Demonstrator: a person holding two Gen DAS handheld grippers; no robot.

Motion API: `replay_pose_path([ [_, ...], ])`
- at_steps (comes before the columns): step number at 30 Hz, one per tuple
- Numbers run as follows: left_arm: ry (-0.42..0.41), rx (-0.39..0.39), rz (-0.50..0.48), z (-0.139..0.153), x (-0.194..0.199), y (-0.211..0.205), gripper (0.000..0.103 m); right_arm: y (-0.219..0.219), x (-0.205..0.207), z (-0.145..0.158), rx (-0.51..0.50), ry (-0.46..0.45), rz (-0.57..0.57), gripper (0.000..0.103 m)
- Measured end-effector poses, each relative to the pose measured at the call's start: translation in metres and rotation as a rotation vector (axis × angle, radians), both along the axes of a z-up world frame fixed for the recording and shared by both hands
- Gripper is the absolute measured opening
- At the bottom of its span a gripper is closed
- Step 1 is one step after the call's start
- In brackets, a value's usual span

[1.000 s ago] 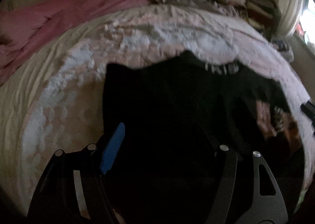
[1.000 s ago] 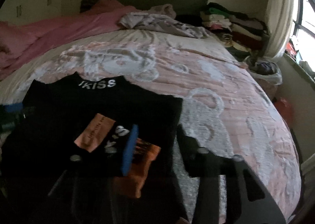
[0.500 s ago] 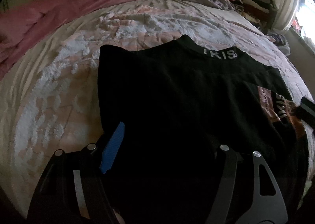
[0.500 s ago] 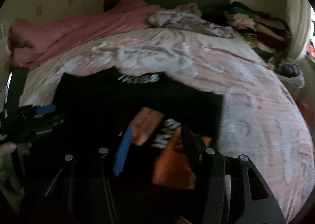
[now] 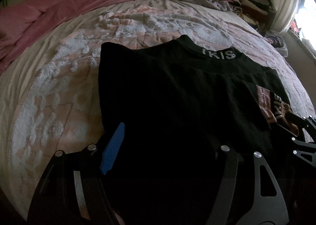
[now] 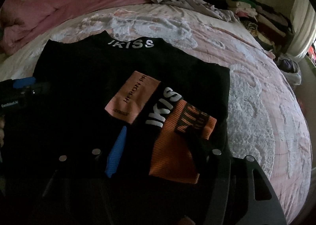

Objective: Fold small clothes

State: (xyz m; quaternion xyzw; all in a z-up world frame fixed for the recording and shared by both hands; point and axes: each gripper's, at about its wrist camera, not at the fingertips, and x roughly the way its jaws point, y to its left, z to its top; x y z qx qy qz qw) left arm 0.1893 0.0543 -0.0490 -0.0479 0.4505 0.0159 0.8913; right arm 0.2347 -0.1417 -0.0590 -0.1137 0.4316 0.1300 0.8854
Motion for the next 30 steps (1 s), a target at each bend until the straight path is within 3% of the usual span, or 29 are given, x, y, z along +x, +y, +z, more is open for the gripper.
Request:
replay_pose_path([
  [9,0.000,0.000,0.002,0.000,0.000,0.000,0.062,-0.002,-0.002,0.011,0.043,-0.016,0.000,0.066],
  [16,0.000,0.005,0.000,0.001,-0.002,0.000,0.062,-0.004,-0.008,0.025,0.118,-0.030,0.001,0.083],
  [20,0.000,0.003,0.000,0.003,-0.004,0.000,0.062,-0.004,-0.009,0.030,0.148,-0.031,0.002,0.085],
  [22,-0.001,0.002,0.000,0.003,-0.003,0.000,0.062,-0.005,-0.010,0.032,0.152,-0.040,-0.006,0.094],
  [25,0.000,-0.001,0.000,0.007,-0.007,-0.001,0.062,-0.006,-0.011,0.035,0.152,-0.050,-0.012,0.095],
  [27,0.002,-0.001,0.001,0.007,-0.008,-0.001,0.065,-0.006,-0.012,0.036,0.154,-0.055,-0.015,0.096],
  [28,0.001,0.000,0.000,0.007,-0.007,-0.001,0.072,-0.007,-0.012,0.037,0.158,-0.057,-0.017,0.096],
  [30,-0.002,-0.003,-0.004,0.009,-0.009,-0.001,0.073,-0.007,-0.012,0.038,0.165,-0.056,-0.017,0.097],
])
